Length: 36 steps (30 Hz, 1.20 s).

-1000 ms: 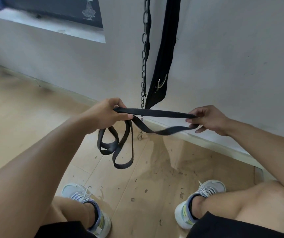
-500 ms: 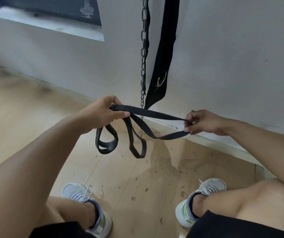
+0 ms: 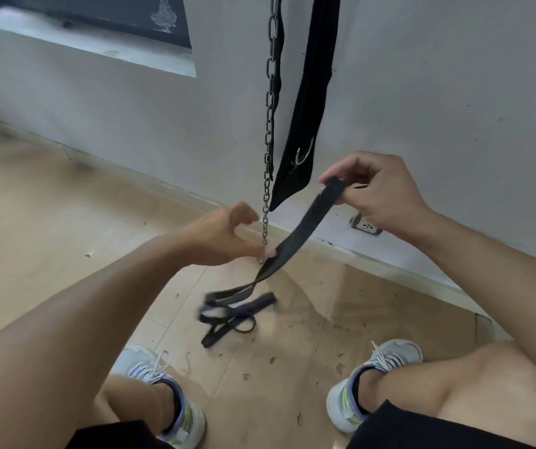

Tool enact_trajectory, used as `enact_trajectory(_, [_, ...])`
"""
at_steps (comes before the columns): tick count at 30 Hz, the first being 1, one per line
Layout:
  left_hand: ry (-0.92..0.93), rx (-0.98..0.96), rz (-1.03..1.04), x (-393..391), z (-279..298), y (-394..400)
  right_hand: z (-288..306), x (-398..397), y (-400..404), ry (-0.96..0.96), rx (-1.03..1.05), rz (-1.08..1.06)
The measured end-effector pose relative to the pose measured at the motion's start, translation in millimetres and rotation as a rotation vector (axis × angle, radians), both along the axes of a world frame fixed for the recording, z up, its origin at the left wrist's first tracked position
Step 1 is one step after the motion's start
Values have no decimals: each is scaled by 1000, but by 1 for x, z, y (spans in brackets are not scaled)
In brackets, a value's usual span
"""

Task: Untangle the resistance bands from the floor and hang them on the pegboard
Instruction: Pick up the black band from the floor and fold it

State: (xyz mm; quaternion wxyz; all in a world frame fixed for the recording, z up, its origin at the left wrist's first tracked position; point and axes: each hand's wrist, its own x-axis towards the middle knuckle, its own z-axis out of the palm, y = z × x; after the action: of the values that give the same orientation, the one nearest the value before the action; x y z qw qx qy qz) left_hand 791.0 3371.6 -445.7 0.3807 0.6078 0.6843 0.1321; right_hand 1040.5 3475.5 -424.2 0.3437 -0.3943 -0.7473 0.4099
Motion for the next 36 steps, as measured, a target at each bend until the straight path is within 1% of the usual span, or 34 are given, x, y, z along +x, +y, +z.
enact_trajectory(2, [-170, 65, 2, 14, 5, 0, 7, -12, -14, -20, 29, 94])
enact_trajectory(3, [-215, 98, -13, 21, 6, -1, 9, -16, -18, -21, 33, 125])
enact_trajectory(6, [-244, 184, -53, 36, 6, -3, 13, -23, -25, -3, 44, 161])
enact_trajectory(8, [-278, 246, -5, 43, 4, -3, 16, -26, -29, 19, 41, 155])
enact_trajectory(11, [-367, 275, 42, 46, 5, -4, 17, -27, -34, 63, 42, 117])
enact_trajectory(16, [-417, 196, -17, 43, 7, -5, 18, -32, -42, 149, -20, 153])
enact_trajectory(17, [-448, 161, -19, 41, 9, -5, 19, -33, -42, 168, -20, 144])
enact_trajectory(20, [-631, -4, -84, 38, 17, -8, 18, -31, -39, 180, -15, 112])
enact_trajectory(22, [-674, -35, -119, 40, 20, -10, 16, -29, -37, 188, -18, 118])
enact_trajectory(23, [-668, -21, -95, 43, 19, -11, 15, -29, -36, 195, -22, 132])
enact_trajectory(25, [-640, 46, 19, 47, 16, -10, 16, -31, -37, 197, -56, 178])
enact_trajectory(28, [-644, 83, 142, 47, 15, -8, 12, -33, -35, 99, -119, 161])
enact_trajectory(30, [-691, 122, 206, 44, 16, -7, 6, -32, -31, 77, -281, 151])
enact_trajectory(31, [-728, 147, 256, 43, 18, -6, 2, -30, -30, 58, -388, 206])
enact_trajectory(32, [-770, 171, 316, 43, 21, -5, -3, -29, -29, 12, -474, 283])
enact_trajectory(33, [-809, 198, 374, 42, 23, -5, -8, -28, -30, -72, -513, 360])
enact_trajectory(35, [-850, 265, 456, 41, 27, -4, -19, -28, -34, -215, -511, 436])
enact_trajectory(36, [-856, 300, 477, 40, 28, -4, -25, -30, -36, -247, -484, 420])
